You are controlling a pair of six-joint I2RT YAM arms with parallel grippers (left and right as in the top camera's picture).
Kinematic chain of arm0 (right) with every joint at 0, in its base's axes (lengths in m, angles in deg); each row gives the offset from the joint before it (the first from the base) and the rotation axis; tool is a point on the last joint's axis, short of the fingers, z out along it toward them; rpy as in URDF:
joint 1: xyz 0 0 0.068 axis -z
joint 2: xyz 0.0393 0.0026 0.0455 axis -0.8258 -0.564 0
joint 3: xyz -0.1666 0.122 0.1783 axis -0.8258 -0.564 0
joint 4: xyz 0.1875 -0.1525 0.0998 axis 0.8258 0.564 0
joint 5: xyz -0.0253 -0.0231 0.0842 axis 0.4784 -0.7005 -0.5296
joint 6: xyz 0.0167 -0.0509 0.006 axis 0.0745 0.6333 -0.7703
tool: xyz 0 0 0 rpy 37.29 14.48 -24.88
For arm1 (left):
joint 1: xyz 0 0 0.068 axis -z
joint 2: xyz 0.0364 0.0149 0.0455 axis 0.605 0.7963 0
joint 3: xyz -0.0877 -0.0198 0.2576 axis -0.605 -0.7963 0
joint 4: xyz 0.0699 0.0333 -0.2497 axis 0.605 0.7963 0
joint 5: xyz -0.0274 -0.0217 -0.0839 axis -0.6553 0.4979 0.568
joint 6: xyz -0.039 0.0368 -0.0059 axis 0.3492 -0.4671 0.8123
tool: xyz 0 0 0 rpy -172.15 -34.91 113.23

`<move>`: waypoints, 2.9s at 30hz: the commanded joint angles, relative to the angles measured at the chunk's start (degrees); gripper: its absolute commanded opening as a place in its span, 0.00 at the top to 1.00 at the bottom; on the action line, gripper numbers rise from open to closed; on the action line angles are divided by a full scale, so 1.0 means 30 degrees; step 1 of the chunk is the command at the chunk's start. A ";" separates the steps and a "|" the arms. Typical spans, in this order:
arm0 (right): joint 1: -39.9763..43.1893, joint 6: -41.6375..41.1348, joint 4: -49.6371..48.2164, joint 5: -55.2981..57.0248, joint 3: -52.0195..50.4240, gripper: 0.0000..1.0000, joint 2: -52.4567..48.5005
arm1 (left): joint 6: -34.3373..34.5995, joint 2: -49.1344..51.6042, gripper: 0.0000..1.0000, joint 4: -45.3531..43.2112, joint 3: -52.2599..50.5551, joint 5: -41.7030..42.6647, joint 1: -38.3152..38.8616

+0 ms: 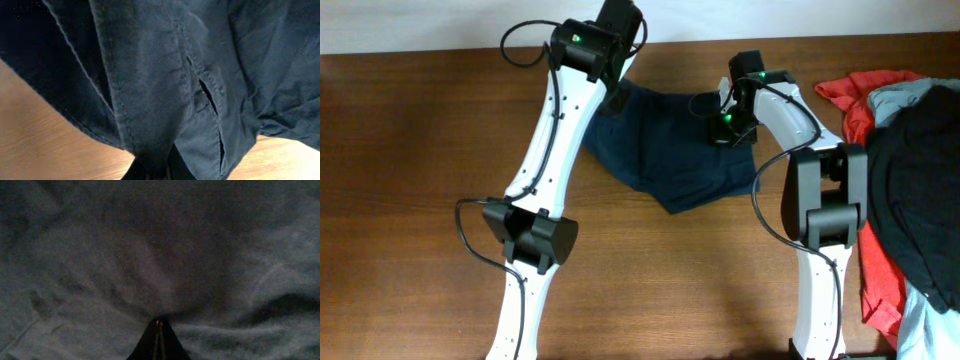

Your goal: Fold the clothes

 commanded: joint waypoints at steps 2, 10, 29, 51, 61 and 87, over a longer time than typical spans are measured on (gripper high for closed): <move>-0.1188 -0.1209 -0.0138 -0.0874 -0.0437 0.96 -0.0248 | -0.0925 0.0153 1.00 0.0058 0.0342 -0.1093 -0.1202; -0.3104 -0.2521 -0.1596 -0.1239 -0.0437 0.96 -0.0248 | -0.1552 0.0153 1.00 0.0051 0.0342 0.0561 -0.3053; -0.4109 -0.3060 -0.2579 -0.1166 -0.0437 0.96 -0.0248 | -0.1166 0.0160 0.99 0.0029 0.0342 0.5996 -0.1100; -0.3942 -0.3053 -0.2761 -0.0743 -0.0197 0.96 -0.0131 | -0.0678 0.1479 0.99 -0.0240 0.0335 0.6127 0.1195; -0.1967 -0.2973 0.1887 0.1158 0.4350 0.95 0.0153 | -0.0670 0.1479 0.99 -0.0277 0.0335 0.6156 0.1224; -0.0605 -0.1464 -0.0313 0.3213 0.4240 0.95 -0.0452 | -0.0313 0.2914 1.00 -0.0648 0.0313 0.7919 0.1938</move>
